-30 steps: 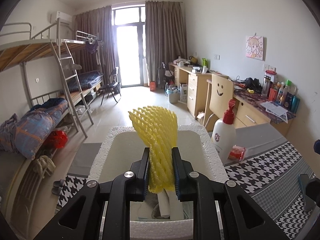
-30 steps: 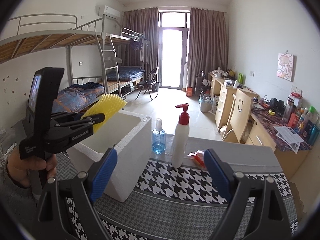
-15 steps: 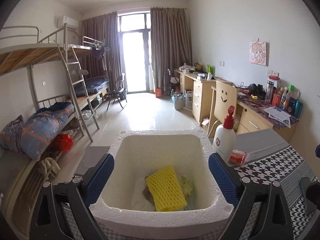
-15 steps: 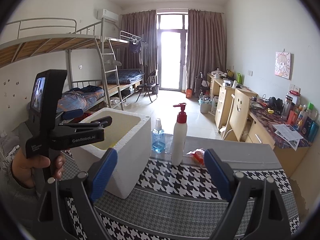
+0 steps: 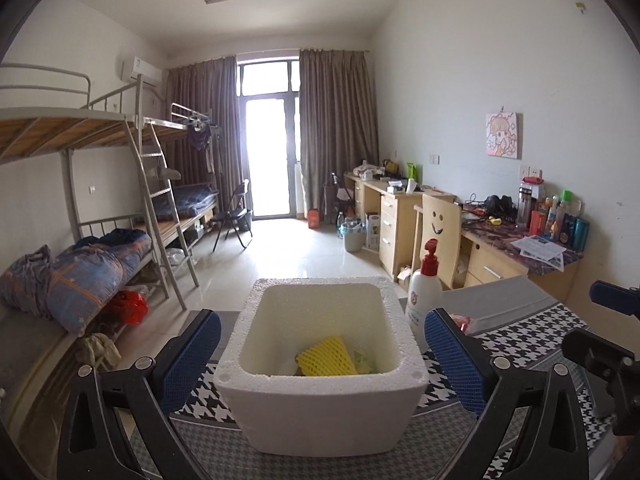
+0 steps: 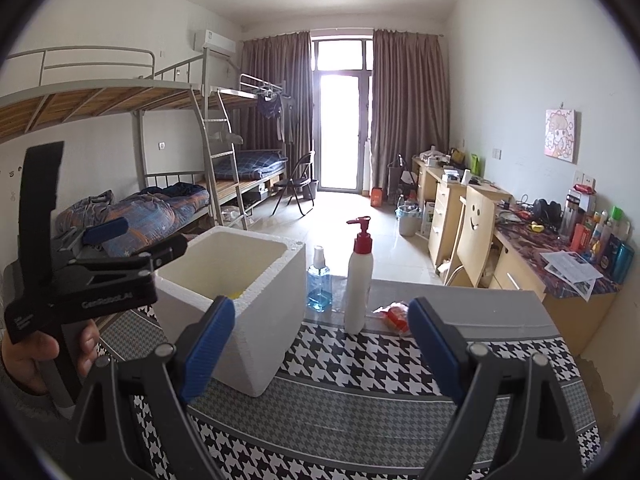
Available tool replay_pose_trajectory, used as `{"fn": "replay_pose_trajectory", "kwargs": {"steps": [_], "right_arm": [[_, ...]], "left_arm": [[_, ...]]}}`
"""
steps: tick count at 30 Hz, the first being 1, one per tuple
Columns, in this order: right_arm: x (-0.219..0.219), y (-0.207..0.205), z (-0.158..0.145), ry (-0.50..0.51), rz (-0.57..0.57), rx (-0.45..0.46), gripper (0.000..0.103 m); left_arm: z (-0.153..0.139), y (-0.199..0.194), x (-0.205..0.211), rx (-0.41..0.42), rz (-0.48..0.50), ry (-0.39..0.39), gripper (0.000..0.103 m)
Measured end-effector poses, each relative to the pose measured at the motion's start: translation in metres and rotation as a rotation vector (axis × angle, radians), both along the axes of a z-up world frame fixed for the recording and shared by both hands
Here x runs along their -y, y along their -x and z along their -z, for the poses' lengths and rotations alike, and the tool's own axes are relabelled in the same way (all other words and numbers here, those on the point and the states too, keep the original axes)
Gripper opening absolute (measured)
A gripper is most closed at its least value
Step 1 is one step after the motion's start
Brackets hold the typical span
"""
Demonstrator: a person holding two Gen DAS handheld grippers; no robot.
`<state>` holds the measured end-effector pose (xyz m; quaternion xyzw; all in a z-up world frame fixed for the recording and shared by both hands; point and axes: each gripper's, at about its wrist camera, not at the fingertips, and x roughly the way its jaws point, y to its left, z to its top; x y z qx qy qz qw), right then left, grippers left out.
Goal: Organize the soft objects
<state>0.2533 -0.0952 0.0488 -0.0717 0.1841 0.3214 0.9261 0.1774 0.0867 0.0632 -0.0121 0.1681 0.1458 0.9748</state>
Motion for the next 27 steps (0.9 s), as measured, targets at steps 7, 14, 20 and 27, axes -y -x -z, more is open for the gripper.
{"fn": "replay_pose_trajectory", "kwargs": {"steps": [7,14,20,27], "right_arm": [[0.006,0.014,-0.004,-0.012,-0.003,0.018,0.091],[0.019,0.032,-0.007,-0.029,-0.005,0.033,0.091],[0.029,0.049,-0.009,-0.043,-0.012,0.053,0.091],[0.036,0.069,-0.007,-0.047,-0.013,0.092,0.095]], "left_arm": [[-0.004,0.025,0.017,0.04,0.001,-0.034,0.102],[-0.003,0.047,0.034,0.055,0.023,-0.027,0.102],[-0.004,0.073,0.048,0.091,0.04,-0.021,0.102],[-0.001,0.098,0.062,0.114,0.066,-0.045,0.102]]}}
